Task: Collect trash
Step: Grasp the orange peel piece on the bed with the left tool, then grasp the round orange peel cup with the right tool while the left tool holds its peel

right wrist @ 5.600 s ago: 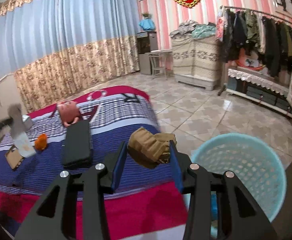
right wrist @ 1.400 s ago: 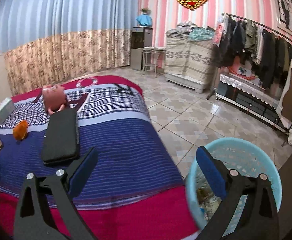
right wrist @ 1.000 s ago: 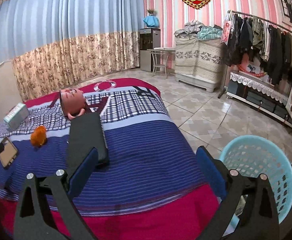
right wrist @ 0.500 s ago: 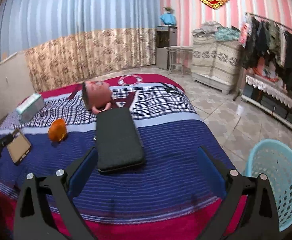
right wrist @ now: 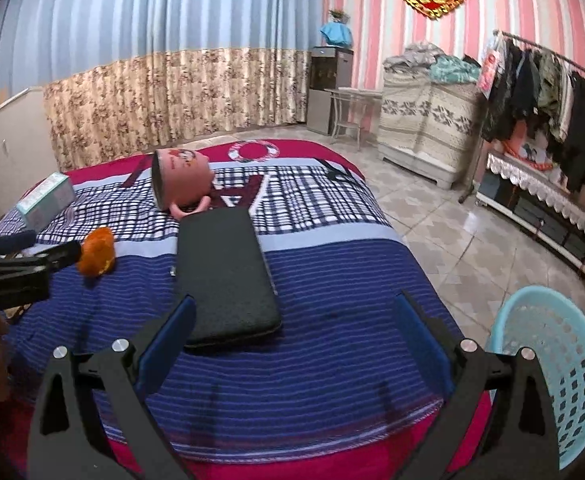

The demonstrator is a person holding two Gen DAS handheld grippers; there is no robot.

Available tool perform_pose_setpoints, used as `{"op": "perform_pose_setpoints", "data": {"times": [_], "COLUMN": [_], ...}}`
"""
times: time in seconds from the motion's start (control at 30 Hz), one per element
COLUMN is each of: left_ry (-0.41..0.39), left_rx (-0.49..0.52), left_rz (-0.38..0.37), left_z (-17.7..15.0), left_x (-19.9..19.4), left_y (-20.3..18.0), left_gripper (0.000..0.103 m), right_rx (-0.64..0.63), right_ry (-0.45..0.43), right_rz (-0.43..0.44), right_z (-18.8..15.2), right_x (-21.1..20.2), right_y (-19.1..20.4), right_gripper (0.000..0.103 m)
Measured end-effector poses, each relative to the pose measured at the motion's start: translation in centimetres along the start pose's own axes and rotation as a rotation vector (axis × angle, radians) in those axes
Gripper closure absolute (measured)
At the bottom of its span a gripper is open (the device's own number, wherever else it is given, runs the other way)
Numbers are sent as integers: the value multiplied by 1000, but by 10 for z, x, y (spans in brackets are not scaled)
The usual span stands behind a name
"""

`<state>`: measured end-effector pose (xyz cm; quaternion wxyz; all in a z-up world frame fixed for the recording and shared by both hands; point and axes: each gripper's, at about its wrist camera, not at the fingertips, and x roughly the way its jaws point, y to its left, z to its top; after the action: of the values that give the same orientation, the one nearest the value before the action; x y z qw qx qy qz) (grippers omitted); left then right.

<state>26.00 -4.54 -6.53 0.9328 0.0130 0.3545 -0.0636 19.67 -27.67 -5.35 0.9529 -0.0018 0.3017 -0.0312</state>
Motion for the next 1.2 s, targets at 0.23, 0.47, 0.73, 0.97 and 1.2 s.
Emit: {"op": "perform_pose_setpoints", "data": {"times": [0.23, 0.47, 0.73, 0.97, 1.2], "left_ry": [67, -42, -67, -62, -63], "left_rx": [29, 2, -110, -206, -219], "left_rz": [-54, 24, 231, 234, 227], "left_z": [-6, -12, -28, -34, -39], "left_x": [21, -22, -32, -20, -18], "left_y": [-7, 36, 134, 157, 158], "left_gripper": [81, 84, 84, 84, 84], "right_rx": [-1, -8, -32, -136, -225], "right_ry": [10, 11, 25, 29, 125], "right_rz": [16, 77, 134, 177, 264], "right_z": [-1, -2, 2, 18, 36], "right_x": [5, 7, 14, 30, 78], "right_y": [2, 23, 59, 109, 174], "right_gripper": [7, 7, 7, 7, 8]}}
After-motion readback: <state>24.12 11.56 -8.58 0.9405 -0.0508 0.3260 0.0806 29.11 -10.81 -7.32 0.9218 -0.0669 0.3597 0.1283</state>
